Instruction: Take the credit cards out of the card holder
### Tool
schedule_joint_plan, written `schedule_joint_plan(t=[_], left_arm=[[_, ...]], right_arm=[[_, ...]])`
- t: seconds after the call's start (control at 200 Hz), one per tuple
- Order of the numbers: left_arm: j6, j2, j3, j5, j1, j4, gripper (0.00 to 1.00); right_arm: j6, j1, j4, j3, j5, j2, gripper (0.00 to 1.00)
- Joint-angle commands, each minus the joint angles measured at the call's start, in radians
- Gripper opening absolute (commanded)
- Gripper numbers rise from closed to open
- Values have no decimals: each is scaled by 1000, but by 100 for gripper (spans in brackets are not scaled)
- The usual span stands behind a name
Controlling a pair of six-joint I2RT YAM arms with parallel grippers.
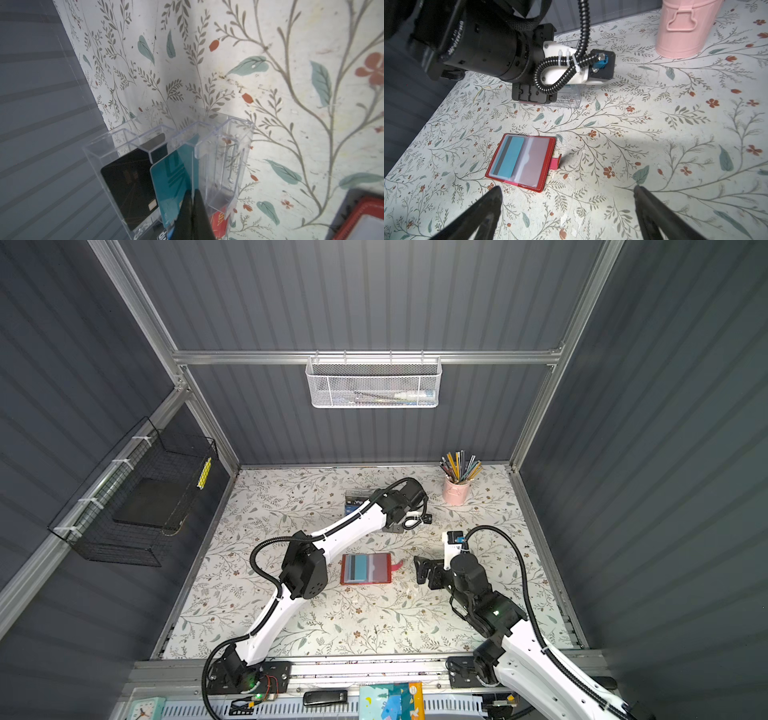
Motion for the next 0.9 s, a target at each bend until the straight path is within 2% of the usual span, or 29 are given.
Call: schedule_joint_plan(t=[0.0, 0.25, 0.325, 0.515, 0.73, 0.89], left_arm=[[54, 29, -4, -14, -10, -1, 0], [66, 17, -33, -22, -9, 20, 0], [72, 13, -43, -25, -12, 32, 5], [78, 9, -52, -34, -14, 44, 6], [77, -18, -86, -32, -19, 79, 15], [82, -26, -87, -42, -21, 86, 16]], right_arm=[[7, -3, 15, -11, -11, -5, 99], [7, -3, 15, -12, -8, -14, 99], [7, -3, 14, -13, -7, -15, 99], [7, -4, 19, -15, -8, -14, 99], [5, -3, 21, -16, -13, -8, 99], [5, -2, 23, -15, -14, -8, 99]])
